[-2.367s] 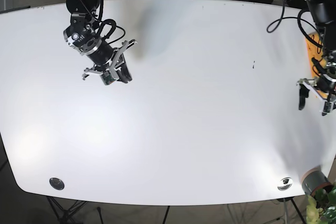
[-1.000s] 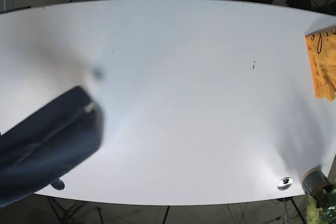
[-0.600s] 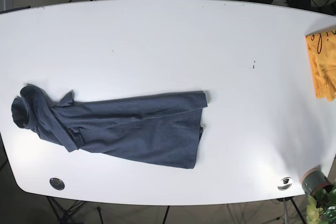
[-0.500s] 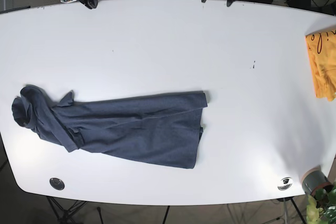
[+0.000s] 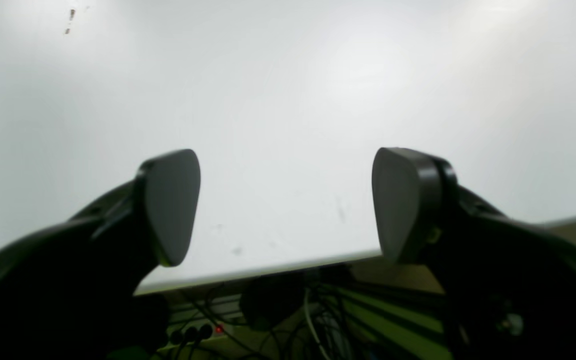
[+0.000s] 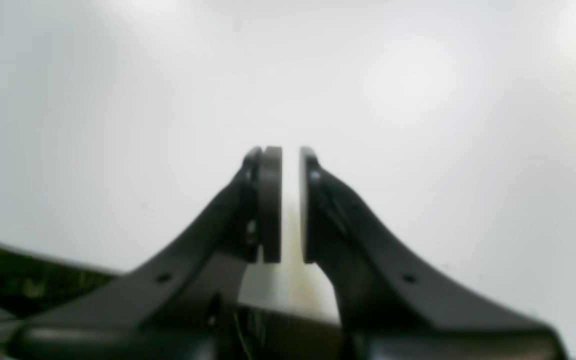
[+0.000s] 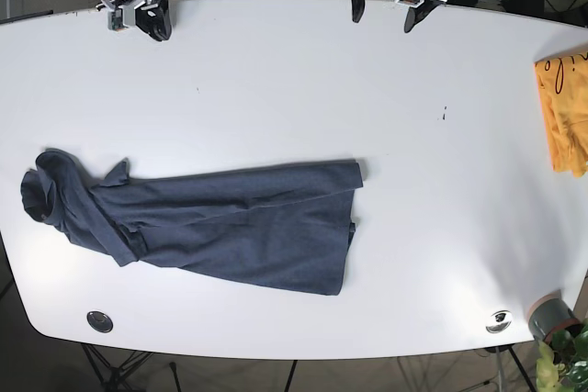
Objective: Fold the T-shirt properly
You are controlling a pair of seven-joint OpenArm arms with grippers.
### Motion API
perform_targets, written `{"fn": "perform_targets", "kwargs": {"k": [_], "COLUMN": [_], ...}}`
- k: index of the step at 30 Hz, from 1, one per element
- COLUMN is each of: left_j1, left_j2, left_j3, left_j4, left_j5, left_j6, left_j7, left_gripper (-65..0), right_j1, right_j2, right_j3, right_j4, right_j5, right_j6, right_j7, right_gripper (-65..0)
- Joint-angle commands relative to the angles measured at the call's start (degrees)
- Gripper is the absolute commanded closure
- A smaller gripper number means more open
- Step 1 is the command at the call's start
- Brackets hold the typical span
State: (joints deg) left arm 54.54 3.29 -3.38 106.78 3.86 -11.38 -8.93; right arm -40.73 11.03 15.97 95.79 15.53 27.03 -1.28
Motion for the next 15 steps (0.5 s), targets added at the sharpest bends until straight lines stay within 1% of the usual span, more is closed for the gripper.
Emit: {"fn": "perform_targets", "kwargs": {"k": [1, 4, 6, 9, 12, 14, 15], "left_j1": [-1.14, -4.48, -6.06, -10.02, -15.12, -17.93, -18.98], "left_j2": [0.18, 0.18, 0.18, 0.45, 0.45, 0.45, 0.45], "left_j3": [-0.01, -0.01, 0.17, 0.17, 0.17, 0.17, 0.17], "left_j4": [0.60, 0.51, 0.51, 0.51, 0.60, 0.87, 0.87], "left_j5": [-0.21, -0.21, -0.21, -0.21, -0.21, -0.21, -0.21], "left_j6": [-0.10, -0.10, -0.10, -0.10, -0.10, -0.10, -0.10], "left_j7": [-1.84, -1.84, -1.84, 0.27, 7.21, 10.91, 11.87], "left_gripper": [-50.6, -50.6, -50.6, -50.8, -50.8, -50.8, -50.8], "right_j1": [2.18, 5.43, 7.10, 9.92, 13.26, 15.54, 16.51], "right_j2": [0.53, 2.03, 2.47, 2.47, 2.56, 2.82, 2.91], "right_j3": [0.52, 0.52, 0.43, 0.43, 0.43, 0.43, 0.43], "right_j4": [0.96, 0.96, 0.96, 0.96, 0.96, 0.87, 0.70], "right_j5": [0.95, 1.13, 1.13, 1.04, 0.95, 0.95, 0.95], "right_j6": [0.27, 0.27, 0.27, 0.27, 0.18, 0.01, -0.08], "right_j7": [-0.96, -4.39, -5.97, -8.17, -10.90, -13.18, -14.06], "right_gripper": [-5.7, -5.7, -6.0, -13.5, -25.5, -30.1, -30.9]}}
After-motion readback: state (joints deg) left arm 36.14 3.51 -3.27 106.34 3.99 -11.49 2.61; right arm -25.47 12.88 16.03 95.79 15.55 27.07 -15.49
